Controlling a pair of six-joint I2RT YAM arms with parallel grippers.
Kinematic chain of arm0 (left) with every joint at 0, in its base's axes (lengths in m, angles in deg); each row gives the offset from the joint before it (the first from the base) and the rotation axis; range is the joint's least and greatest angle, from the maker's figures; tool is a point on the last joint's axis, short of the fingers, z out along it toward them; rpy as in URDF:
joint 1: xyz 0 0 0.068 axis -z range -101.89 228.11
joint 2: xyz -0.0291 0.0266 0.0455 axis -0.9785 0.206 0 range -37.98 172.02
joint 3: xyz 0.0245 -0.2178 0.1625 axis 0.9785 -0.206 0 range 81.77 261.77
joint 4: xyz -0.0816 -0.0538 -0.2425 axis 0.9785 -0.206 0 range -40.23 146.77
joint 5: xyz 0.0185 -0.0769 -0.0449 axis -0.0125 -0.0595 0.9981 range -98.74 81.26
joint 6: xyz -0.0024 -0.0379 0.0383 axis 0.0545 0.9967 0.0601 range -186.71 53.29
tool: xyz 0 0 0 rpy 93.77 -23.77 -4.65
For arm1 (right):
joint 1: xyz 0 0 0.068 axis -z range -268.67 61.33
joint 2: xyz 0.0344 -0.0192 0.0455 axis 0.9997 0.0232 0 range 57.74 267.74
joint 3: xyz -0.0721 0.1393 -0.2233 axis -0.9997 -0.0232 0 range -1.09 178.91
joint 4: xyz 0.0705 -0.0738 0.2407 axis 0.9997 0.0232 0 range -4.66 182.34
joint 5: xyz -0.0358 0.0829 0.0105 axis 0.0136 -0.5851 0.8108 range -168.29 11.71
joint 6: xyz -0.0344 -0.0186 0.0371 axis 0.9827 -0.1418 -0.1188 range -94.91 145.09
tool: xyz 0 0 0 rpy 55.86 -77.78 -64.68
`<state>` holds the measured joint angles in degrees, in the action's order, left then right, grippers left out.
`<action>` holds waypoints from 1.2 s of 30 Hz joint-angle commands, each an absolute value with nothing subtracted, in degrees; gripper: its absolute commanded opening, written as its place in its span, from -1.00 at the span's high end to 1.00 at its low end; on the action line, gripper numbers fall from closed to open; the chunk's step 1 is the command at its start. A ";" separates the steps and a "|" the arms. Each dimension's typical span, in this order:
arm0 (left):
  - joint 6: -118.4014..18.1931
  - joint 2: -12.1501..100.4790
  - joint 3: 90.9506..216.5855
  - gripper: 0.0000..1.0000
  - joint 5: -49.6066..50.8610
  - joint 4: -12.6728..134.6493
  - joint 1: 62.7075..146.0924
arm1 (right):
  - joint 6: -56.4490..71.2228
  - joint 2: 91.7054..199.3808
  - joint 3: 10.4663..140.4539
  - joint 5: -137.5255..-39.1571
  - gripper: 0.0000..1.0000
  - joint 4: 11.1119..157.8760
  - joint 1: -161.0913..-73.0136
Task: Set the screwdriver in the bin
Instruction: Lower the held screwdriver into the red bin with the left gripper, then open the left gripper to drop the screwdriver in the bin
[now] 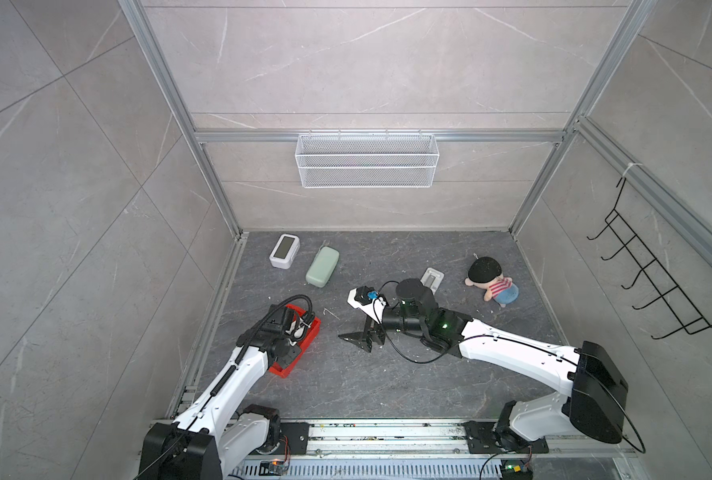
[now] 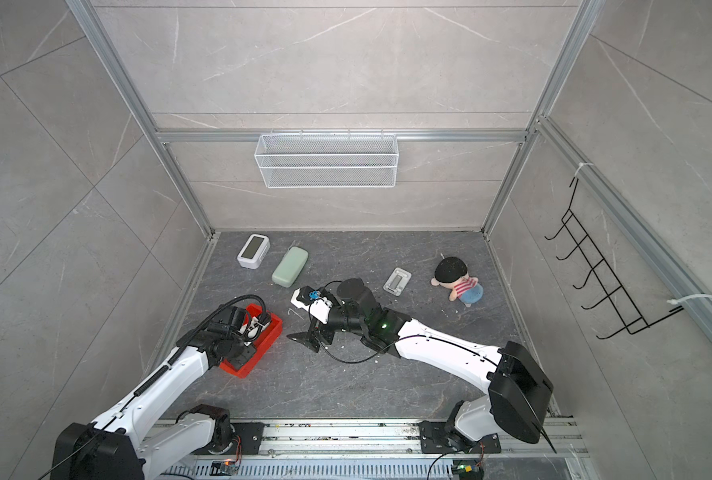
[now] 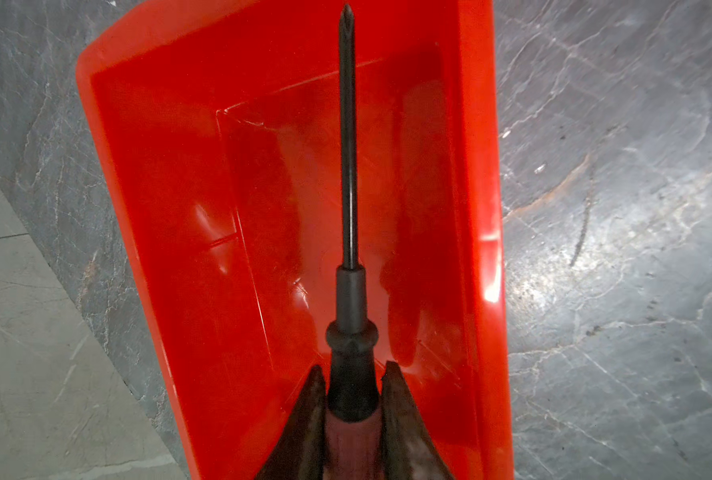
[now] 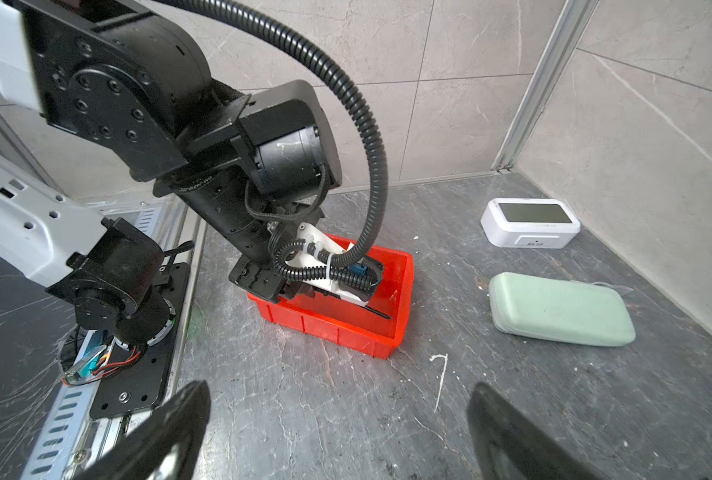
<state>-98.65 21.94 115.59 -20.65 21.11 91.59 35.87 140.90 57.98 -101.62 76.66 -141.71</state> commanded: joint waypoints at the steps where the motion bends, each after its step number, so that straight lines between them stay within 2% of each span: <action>1: -98.53 23.34 115.47 1.00 -21.28 24.69 91.36 | 36.07 141.35 59.73 -100.86 -0.98 77.60 -142.19; 16: -95.72 30.22 114.54 1.00 -20.36 29.81 91.32 | 35.98 140.28 58.60 -99.49 -0.98 77.96 -142.21; 20: -96.01 29.97 115.33 0.47 -20.55 28.88 91.37 | 35.98 139.84 58.27 -99.38 -0.98 77.96 -142.24; 23: -96.25 29.00 116.00 0.25 -20.58 27.32 91.38 | 36.11 139.58 58.25 -99.38 -0.98 78.14 -142.26; 27: -96.31 26.72 117.35 0.07 -20.54 24.68 91.36 | 36.42 139.05 58.31 -99.30 -0.98 78.55 -142.21; 33: -96.31 20.86 119.68 -0.41 -20.71 22.06 91.38 | 36.60 138.00 58.19 -98.39 -0.98 79.32 -142.21; 36: -95.91 18.54 121.49 -0.55 -20.25 22.29 91.33 | 36.31 137.18 57.60 -96.79 -0.98 79.22 -142.12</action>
<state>-96.49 20.74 118.61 -20.58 23.51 91.56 35.87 139.24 57.95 -98.58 78.34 -141.90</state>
